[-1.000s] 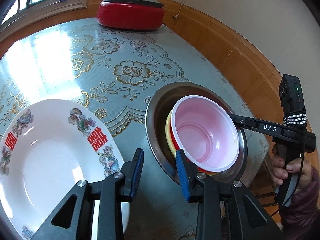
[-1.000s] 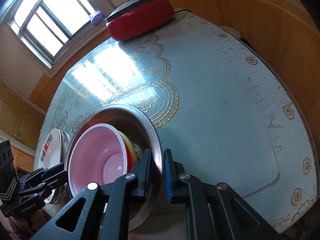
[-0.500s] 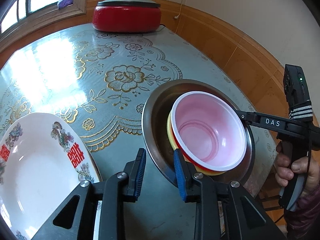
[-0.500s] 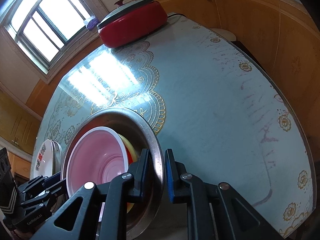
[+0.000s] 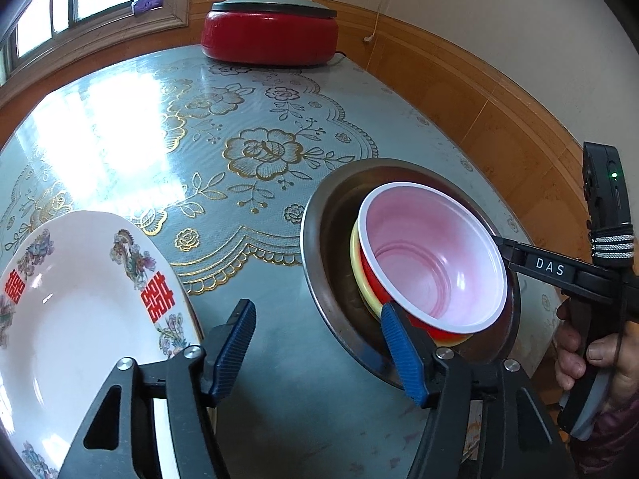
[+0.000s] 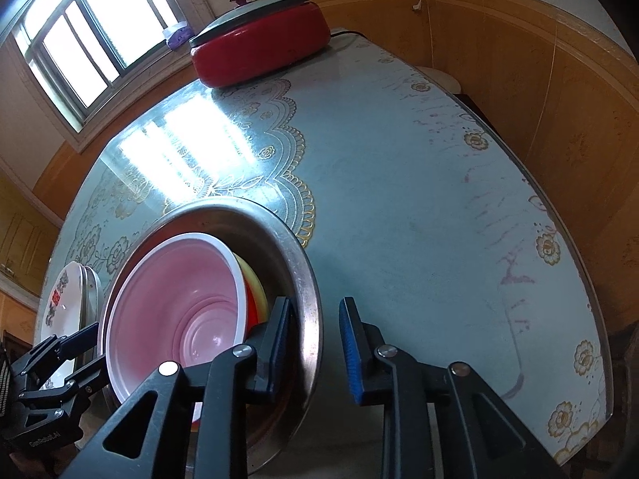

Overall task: Organize plates and bowls
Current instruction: 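Grasp the steel bowl rim with the left gripper while the right gripper grasps the rim beside it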

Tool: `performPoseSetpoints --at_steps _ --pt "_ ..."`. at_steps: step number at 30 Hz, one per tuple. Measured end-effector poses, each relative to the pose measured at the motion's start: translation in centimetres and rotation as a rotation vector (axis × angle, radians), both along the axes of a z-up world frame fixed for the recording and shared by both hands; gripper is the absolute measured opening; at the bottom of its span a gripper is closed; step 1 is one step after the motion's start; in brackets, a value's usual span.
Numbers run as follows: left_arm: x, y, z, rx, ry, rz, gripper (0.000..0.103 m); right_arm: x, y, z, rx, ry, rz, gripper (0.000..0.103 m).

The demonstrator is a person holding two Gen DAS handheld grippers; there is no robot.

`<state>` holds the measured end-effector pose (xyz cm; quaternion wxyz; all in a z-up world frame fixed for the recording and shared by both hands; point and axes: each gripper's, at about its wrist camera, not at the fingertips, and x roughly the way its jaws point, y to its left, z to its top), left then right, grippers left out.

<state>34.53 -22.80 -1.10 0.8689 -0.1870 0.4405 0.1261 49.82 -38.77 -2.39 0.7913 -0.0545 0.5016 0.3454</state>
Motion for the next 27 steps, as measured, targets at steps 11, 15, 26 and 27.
performPoseSetpoints --at_steps 11,15,26,27 --pt "0.6 -0.2 -0.2 0.005 -0.009 -0.014 0.074 -0.4 -1.2 -0.2 0.007 -0.001 -0.024 0.031" --pt "0.9 -0.4 -0.5 -0.016 -0.022 -0.030 0.074 -0.7 -1.3 0.0 -0.028 -0.068 -0.039 0.031" --pt "2.7 -0.8 -0.2 0.043 -0.055 -0.028 0.062 1.9 -2.8 -0.5 0.039 0.018 -0.144 0.033" --pt "2.4 -0.8 -0.3 0.037 -0.058 -0.037 0.062 1.7 -2.8 -0.5 0.038 0.009 -0.139 0.033"
